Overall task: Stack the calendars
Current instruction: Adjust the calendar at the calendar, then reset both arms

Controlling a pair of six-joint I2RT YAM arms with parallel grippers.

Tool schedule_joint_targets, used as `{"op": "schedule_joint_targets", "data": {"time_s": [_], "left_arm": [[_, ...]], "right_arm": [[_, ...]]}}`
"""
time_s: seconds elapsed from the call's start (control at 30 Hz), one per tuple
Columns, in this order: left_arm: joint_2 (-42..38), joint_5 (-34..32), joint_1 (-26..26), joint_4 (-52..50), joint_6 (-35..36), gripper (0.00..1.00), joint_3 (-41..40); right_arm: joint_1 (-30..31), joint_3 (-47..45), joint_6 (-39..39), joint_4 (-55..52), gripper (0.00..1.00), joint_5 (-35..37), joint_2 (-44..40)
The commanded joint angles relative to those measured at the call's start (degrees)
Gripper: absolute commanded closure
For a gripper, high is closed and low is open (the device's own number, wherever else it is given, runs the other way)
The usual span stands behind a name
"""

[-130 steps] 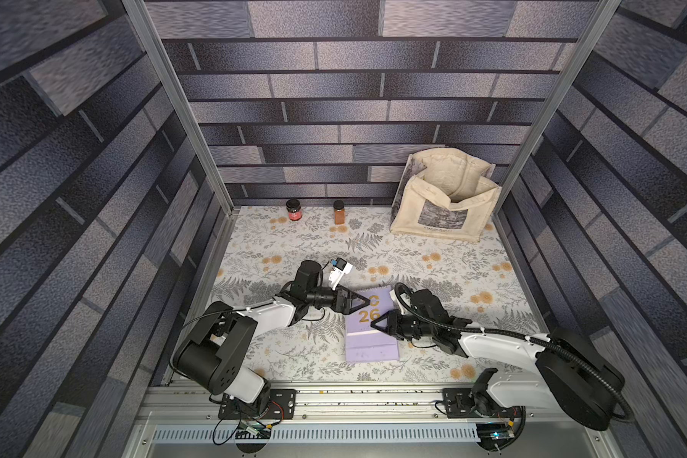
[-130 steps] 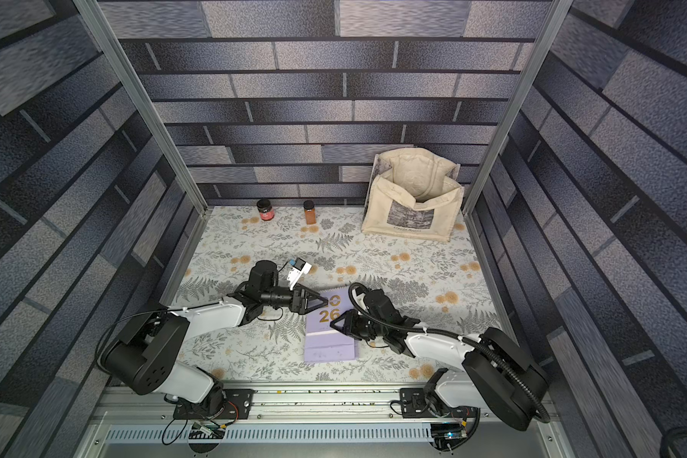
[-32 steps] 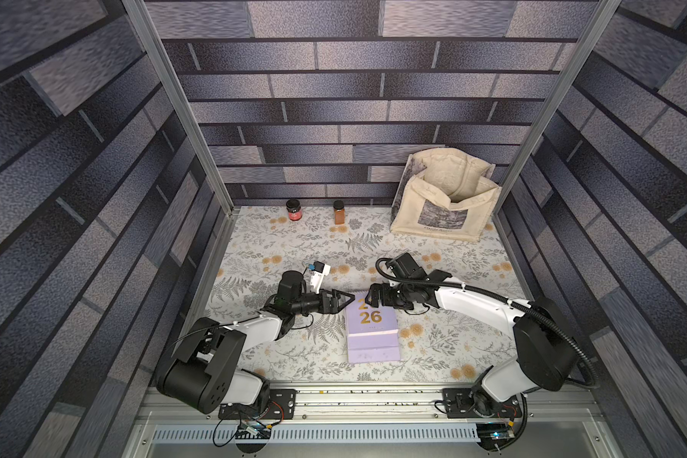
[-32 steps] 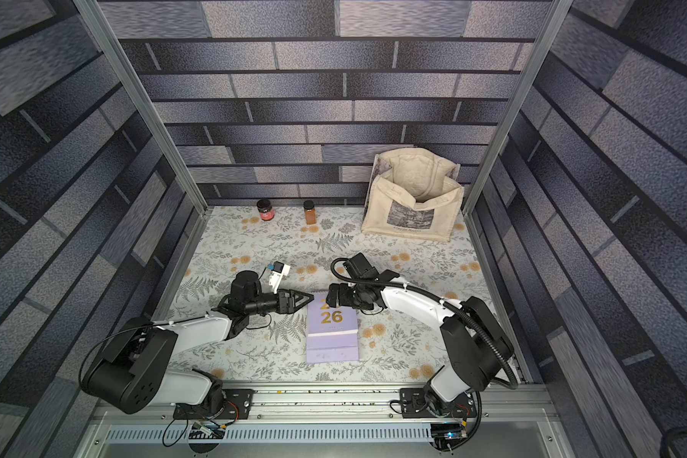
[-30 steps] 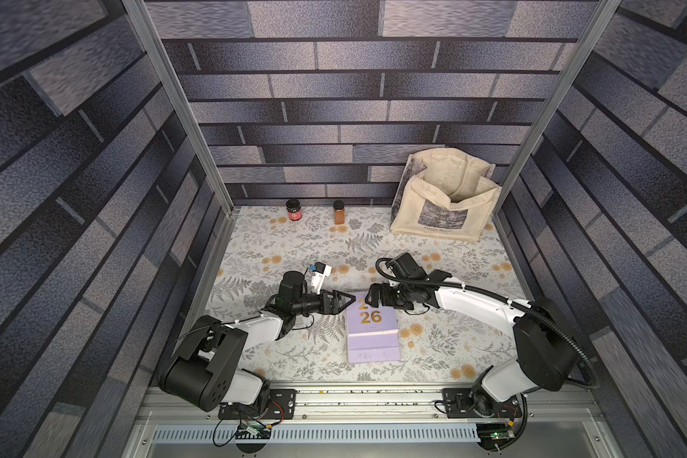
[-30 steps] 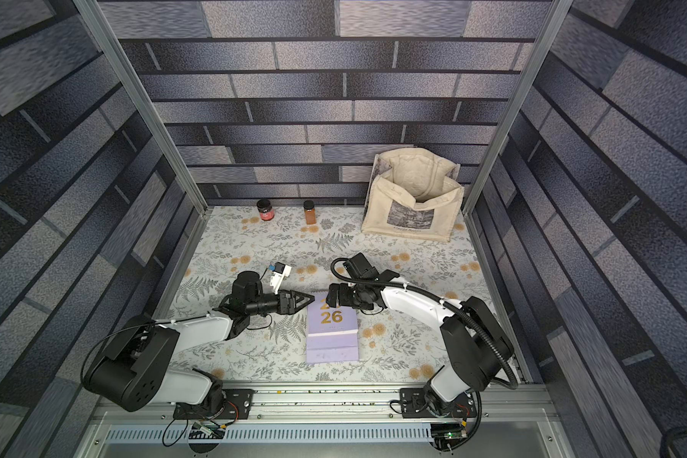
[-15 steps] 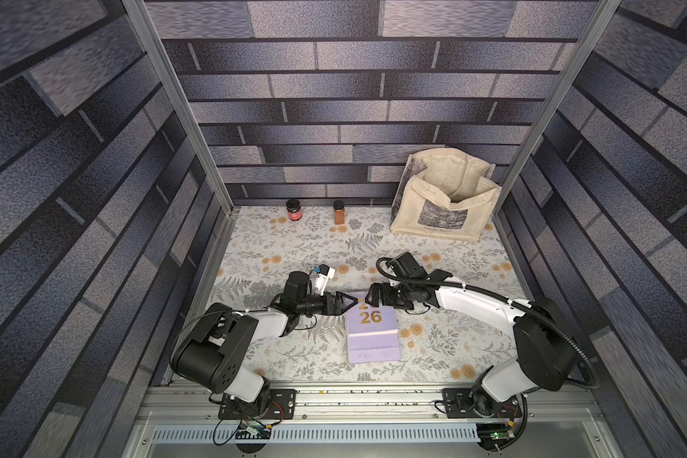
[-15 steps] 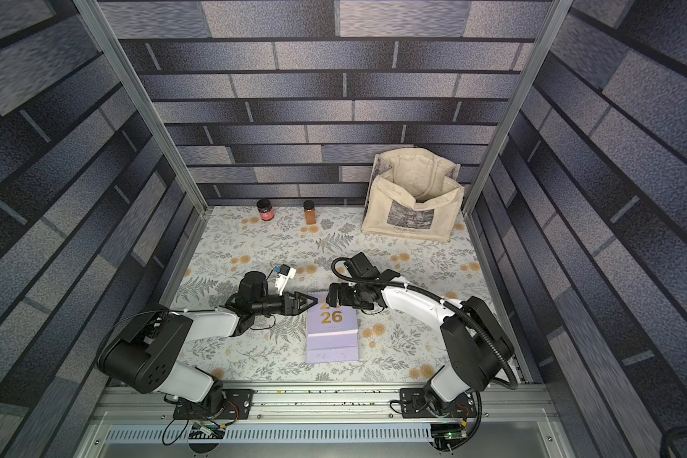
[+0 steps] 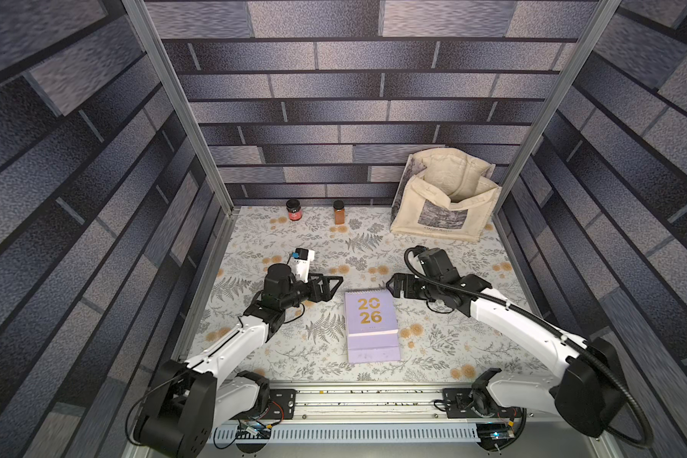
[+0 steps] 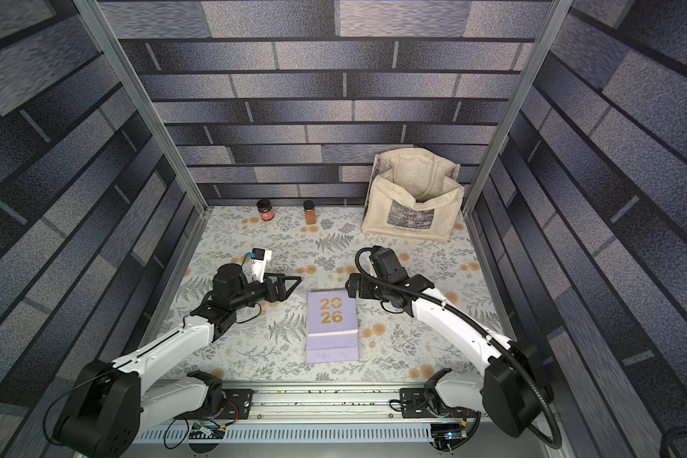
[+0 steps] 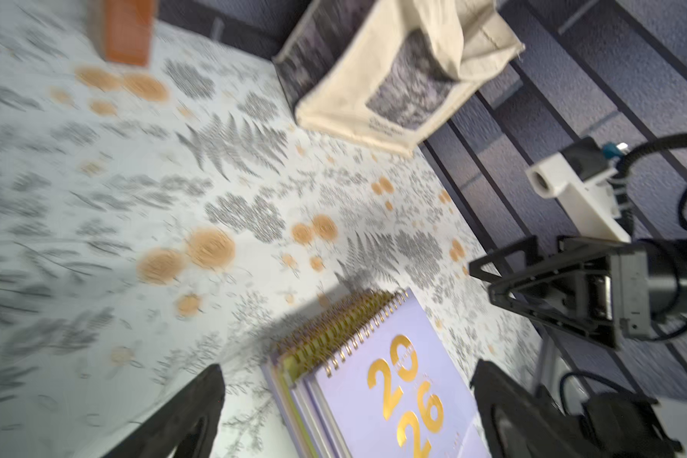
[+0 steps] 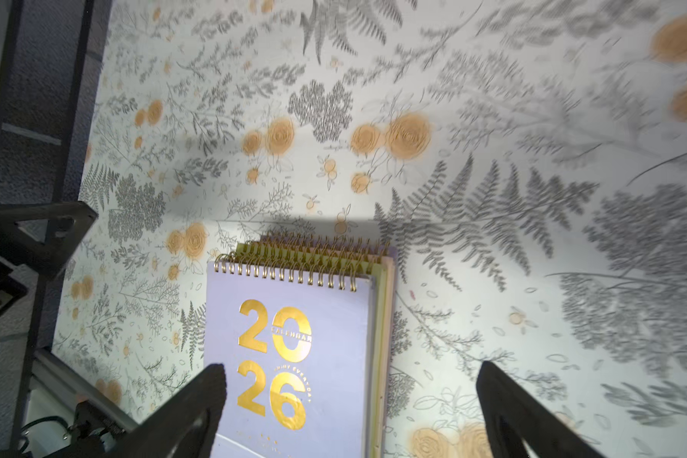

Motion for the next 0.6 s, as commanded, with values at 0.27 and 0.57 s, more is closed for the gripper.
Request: {"op": "schedule_joint_targets", "data": {"time_s": [0.27,0.57], "left_arm": [[-0.70,-31.34,11.38,-0.23,13.00,0.00,-2.73],[3.26,-30.59,20.92,6.52,16.43,0.00,-5.07]], "right_arm": [[-11.23,-11.43,-21.05,13.05,0.00,12.28,-14.35],[-21.96,-26.15,-28.02,39.86,0.00,13.94,-10.43]]}}
